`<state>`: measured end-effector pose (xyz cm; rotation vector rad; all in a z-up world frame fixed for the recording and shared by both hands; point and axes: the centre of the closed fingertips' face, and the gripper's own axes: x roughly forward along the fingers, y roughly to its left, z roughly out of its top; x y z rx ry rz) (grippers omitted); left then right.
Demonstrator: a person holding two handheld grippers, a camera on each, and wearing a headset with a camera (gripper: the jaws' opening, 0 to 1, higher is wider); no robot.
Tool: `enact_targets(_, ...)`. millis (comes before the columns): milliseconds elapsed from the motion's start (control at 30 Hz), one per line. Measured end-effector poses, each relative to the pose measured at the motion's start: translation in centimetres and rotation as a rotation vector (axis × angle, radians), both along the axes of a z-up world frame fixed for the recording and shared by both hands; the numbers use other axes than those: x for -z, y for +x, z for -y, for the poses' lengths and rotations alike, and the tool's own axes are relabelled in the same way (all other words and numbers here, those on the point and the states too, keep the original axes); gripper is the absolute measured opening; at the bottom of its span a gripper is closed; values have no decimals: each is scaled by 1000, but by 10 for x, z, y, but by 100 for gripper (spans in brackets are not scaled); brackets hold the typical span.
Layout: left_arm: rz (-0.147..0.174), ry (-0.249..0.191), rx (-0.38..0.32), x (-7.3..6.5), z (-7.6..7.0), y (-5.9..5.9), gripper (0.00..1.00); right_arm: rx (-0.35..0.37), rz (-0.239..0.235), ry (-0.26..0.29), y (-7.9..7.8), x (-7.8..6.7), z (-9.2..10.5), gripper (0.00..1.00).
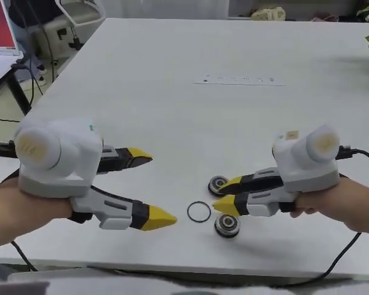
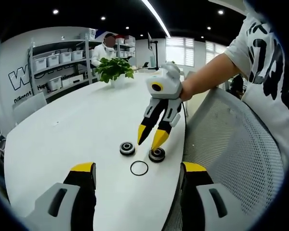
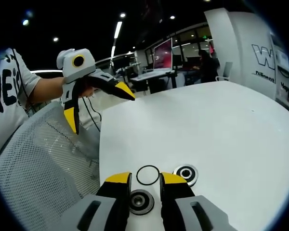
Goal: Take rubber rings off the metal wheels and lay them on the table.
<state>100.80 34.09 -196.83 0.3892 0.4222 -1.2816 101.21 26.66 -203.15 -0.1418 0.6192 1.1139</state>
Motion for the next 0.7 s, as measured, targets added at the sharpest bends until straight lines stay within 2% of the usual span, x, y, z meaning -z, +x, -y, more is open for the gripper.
enact_targets(367, 14, 5, 42, -6, 17, 5, 68, 3, 5, -13, -8, -1, 15, 24)
enact_targets(700, 19, 18, 88, -3, 36, 7, 67, 0, 7, -20, -13, -1, 23, 26)
